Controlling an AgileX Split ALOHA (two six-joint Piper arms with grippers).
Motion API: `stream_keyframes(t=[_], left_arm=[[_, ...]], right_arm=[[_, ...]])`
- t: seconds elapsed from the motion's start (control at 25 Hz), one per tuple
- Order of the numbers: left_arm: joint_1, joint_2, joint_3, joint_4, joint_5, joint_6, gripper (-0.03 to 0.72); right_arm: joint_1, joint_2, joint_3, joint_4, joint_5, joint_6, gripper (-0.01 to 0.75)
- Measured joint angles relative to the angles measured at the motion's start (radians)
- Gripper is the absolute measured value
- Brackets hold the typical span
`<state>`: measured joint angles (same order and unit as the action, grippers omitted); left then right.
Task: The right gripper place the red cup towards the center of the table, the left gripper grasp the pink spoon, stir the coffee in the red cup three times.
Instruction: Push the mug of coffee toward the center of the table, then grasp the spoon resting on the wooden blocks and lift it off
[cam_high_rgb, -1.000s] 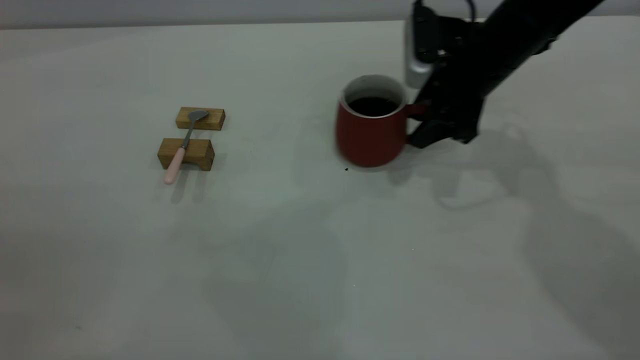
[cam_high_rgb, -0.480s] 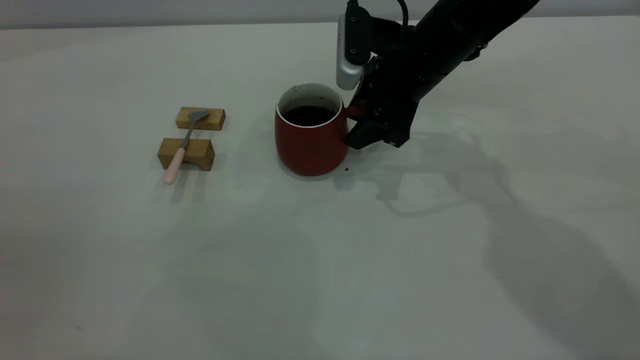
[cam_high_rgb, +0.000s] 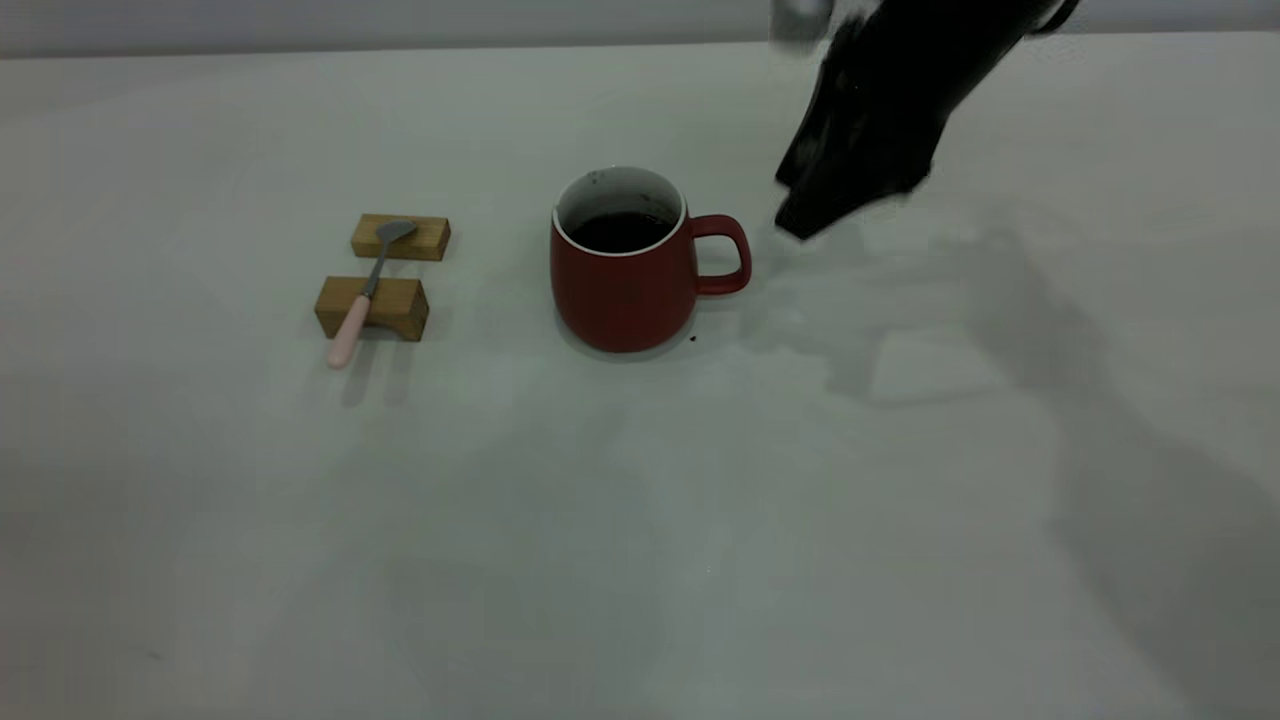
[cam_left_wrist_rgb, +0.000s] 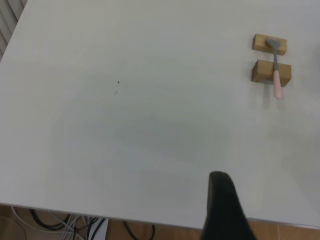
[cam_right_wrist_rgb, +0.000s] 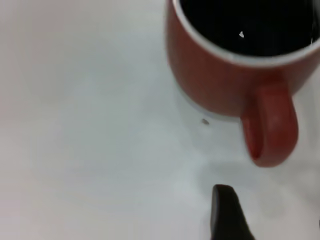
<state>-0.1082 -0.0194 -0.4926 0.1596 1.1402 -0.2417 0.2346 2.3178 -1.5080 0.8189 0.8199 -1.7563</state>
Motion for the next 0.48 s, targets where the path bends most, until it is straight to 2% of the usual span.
stream_keyframes(t=[0.16, 0.32, 0.48], left_arm=[[0.000, 0.000, 0.000, 0.000, 0.000, 0.000, 0.529], [0.000, 0.000, 0.000, 0.000, 0.000, 0.000, 0.529], [0.000, 0.000, 0.000, 0.000, 0.000, 0.000, 0.529]], right_arm=[[-0.005, -0.153, 0.003, -0.008, 0.298, 0.386, 0.474], [-0.002, -0.360, 0.024, -0.007, 0.355, 0.827, 0.474], [-0.002, -0.551, 0.030, -0.054, 0.378, 1.114, 0.474]])
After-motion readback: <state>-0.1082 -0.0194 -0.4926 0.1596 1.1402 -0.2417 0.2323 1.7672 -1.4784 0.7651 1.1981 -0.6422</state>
